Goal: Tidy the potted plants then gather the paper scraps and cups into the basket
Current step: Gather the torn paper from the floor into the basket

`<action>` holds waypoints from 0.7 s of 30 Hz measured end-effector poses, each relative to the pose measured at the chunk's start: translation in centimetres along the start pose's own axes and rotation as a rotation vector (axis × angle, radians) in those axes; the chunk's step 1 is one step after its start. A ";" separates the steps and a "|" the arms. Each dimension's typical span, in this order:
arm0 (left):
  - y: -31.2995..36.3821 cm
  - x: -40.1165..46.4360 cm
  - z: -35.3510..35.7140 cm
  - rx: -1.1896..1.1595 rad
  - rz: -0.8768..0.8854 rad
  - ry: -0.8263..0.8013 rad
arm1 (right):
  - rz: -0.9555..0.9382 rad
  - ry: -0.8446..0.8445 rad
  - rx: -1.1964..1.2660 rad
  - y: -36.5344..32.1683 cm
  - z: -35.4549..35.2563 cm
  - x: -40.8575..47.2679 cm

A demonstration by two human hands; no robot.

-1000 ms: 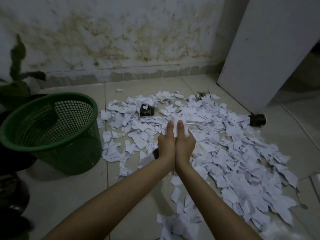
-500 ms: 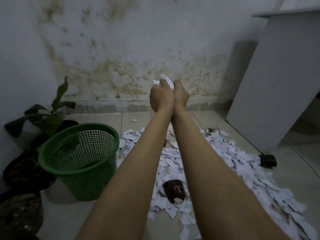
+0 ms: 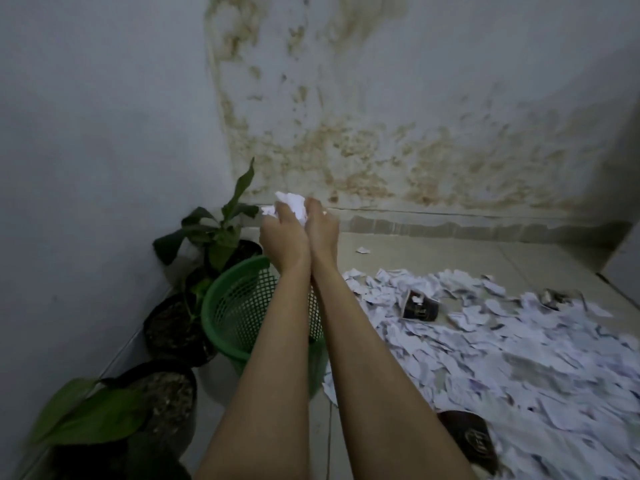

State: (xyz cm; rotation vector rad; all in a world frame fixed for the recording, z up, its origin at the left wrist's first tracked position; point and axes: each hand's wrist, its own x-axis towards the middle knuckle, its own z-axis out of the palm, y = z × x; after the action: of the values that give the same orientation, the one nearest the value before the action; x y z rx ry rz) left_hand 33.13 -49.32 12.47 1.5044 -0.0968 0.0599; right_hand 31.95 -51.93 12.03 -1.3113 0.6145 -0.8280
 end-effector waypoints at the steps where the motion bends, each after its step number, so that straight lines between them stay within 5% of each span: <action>1: -0.9 0.7 -0.6 0.010 -0.013 0.022 | 0.033 -0.052 -0.001 1.1 0.6 -0.1; 7: -5.4 3.8 -3.3 0.167 -0.161 -0.022 | 0.226 -0.313 -0.178 5.9 1.9 0.1; 13: -8.0 3.9 -4.4 0.405 -0.279 -0.130 | 0.460 -0.335 -0.205 6.9 1.0 0.5; 21: -7.9 2.9 -4.4 0.629 -0.561 -0.340 | 0.503 -0.342 -0.164 6.3 -1.0 0.1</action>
State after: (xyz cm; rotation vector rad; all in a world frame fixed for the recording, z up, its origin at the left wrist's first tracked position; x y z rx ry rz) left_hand 36.87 -45.54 4.66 2.1074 0.0846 -0.6726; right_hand 32.32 -52.26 5.69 -1.3270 0.7055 -0.1402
